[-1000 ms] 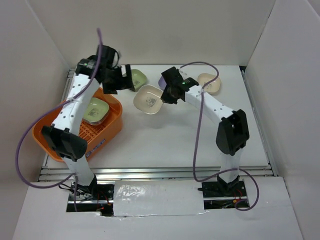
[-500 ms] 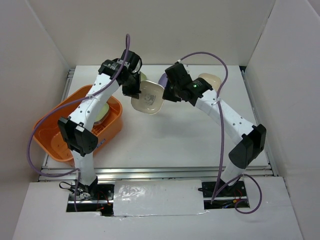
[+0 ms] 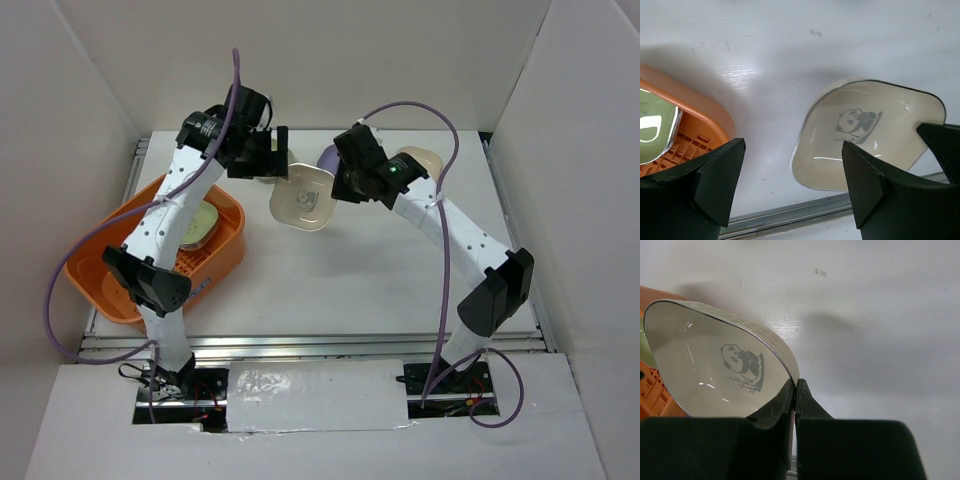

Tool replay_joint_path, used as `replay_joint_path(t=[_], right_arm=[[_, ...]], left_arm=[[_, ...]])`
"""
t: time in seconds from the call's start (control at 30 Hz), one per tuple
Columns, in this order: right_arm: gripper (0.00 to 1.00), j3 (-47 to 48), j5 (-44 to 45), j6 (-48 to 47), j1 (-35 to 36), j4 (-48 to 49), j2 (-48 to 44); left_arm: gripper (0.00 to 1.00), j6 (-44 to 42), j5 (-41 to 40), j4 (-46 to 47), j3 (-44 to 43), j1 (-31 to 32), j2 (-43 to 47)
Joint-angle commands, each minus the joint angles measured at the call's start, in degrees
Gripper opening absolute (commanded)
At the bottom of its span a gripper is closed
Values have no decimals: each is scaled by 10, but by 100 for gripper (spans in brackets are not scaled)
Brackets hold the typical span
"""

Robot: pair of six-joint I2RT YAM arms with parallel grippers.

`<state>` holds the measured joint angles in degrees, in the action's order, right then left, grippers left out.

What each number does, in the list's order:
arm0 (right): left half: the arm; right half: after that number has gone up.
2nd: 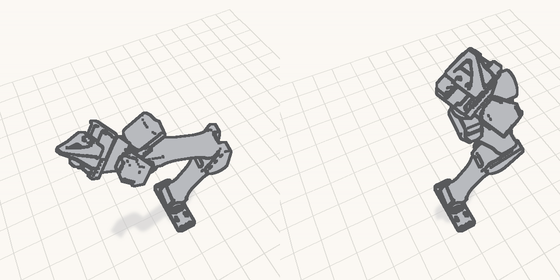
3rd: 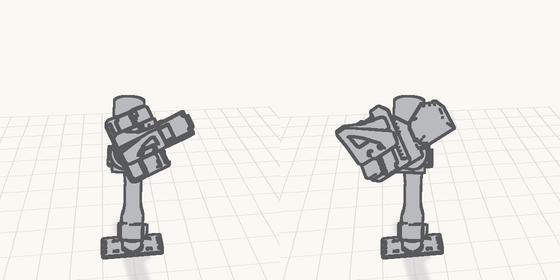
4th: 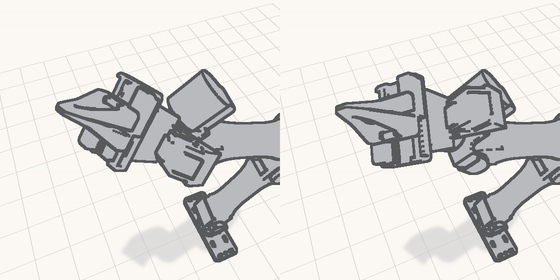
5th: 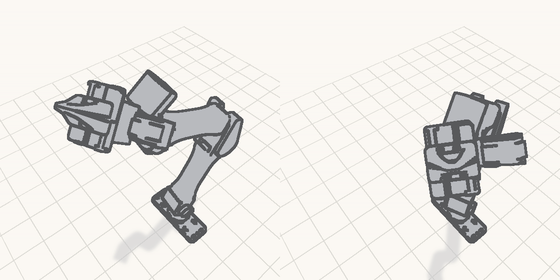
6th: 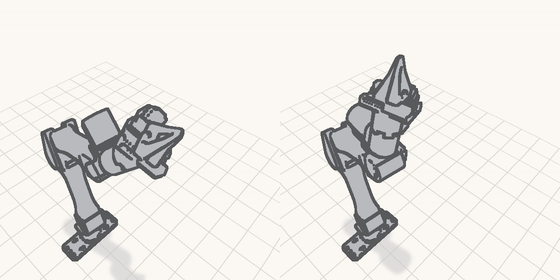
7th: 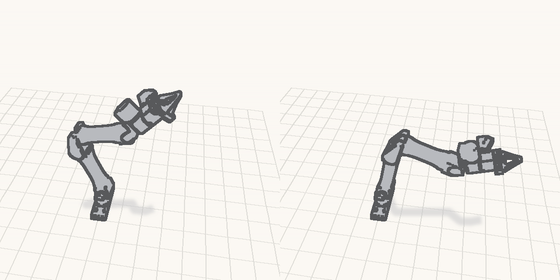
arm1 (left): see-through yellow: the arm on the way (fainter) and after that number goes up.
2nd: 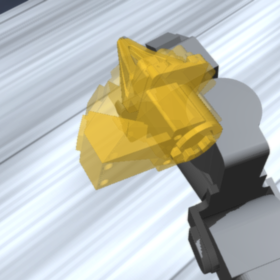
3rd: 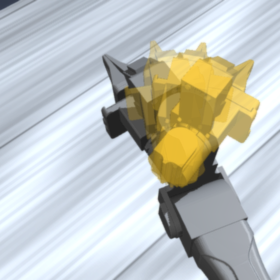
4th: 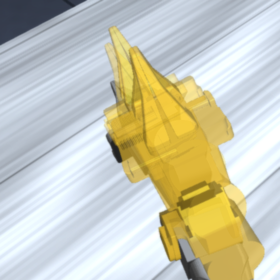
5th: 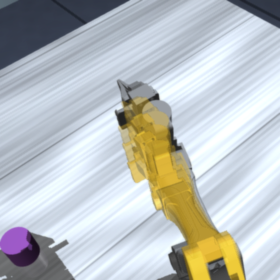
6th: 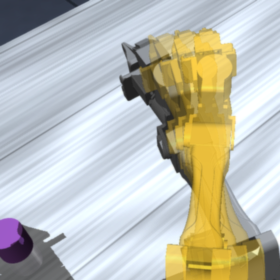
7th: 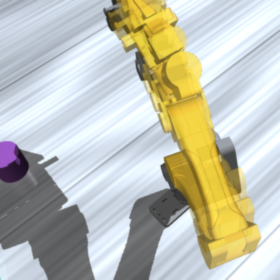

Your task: Place the plates into the plastic bin on the countertop

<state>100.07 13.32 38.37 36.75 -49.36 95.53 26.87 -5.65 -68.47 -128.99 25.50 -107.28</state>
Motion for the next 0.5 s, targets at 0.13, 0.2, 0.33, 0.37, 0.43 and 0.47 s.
replay_joint_path(t=[0.13, 0.2, 0.33, 0.37, 0.43, 0.47], right_arm=[[0, 34, -24, -22, -5, -1, -46], [0, 29, -71, -22, -13, 13, -48], [0, 25, -153, -7, -24, 42, -50], [0, 25, -166, -5, -26, 46, -50], [1, 21, -189, -1, -32, 60, -51], [36, 16, -203, -2, -34, 67, -55]], left_arm=[[89, -30, -12, 5, 25, -22, 24], [88, -31, 23, 25, 35, -22, 29], [84, -33, 51, 33, 32, -22, 20], [77, -35, 71, 34, 35, -22, 19], [22, -35, 73, 37, 41, -24, 18], [7, -33, 63, 36, 43, -28, 18]])
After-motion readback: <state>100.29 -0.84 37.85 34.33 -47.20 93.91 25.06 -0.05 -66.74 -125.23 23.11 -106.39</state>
